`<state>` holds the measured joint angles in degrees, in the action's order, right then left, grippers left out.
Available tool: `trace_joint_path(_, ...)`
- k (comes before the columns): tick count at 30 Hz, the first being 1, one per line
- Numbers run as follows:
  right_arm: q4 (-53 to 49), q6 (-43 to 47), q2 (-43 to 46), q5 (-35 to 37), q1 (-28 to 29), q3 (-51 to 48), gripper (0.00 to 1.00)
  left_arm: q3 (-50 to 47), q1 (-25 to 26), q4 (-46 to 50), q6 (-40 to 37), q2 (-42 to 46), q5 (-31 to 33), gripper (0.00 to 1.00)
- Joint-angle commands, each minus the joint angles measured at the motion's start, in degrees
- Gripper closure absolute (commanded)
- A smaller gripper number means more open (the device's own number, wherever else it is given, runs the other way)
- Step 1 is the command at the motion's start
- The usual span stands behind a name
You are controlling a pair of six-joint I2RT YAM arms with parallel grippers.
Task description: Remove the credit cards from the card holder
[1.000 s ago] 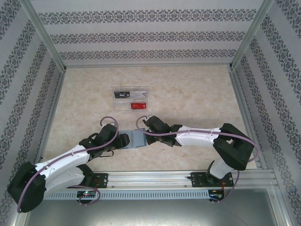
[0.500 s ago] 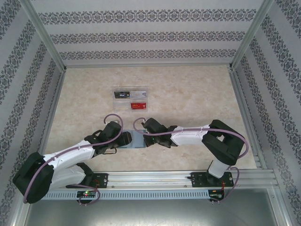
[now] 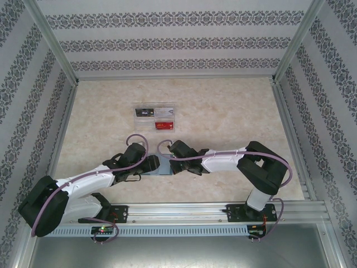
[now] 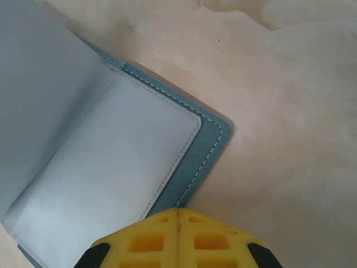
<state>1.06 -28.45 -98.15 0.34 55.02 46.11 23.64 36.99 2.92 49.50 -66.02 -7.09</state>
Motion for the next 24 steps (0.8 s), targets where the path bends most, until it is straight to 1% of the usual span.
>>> trace_joint_path(1,0.3,-0.6,-2.0,-1.7,0.6,1.1,1.00,-0.1,-0.5,-3.9,-1.1,-0.3,-3.1,0.34)
trace_joint_path(7,0.1,-0.4,-1.2,-0.7,0.6,0.9,1.00,0.1,-0.5,-4.6,-1.5,0.6,-4.6,0.32)
trace_joint_path(12,0.1,-0.5,0.8,0.8,0.1,0.0,1.00,-0.7,-0.2,-10.0,-0.9,0.9,-8.6,0.34)
trace_joint_path(15,0.8,-0.9,3.6,2.4,-0.4,-1.6,1.00,-0.3,0.8,-11.8,-0.2,0.5,-9.3,0.34)
trace_joint_path(20,1.0,-1.4,8.2,3.7,-1.8,-3.7,1.00,1.1,2.6,-14.1,0.2,-2.3,-9.6,0.35)
trace_joint_path(24,0.8,-1.9,9.4,3.5,-2.3,-4.1,0.98,0.8,2.9,-16.6,1.2,-4.8,-10.7,0.35)
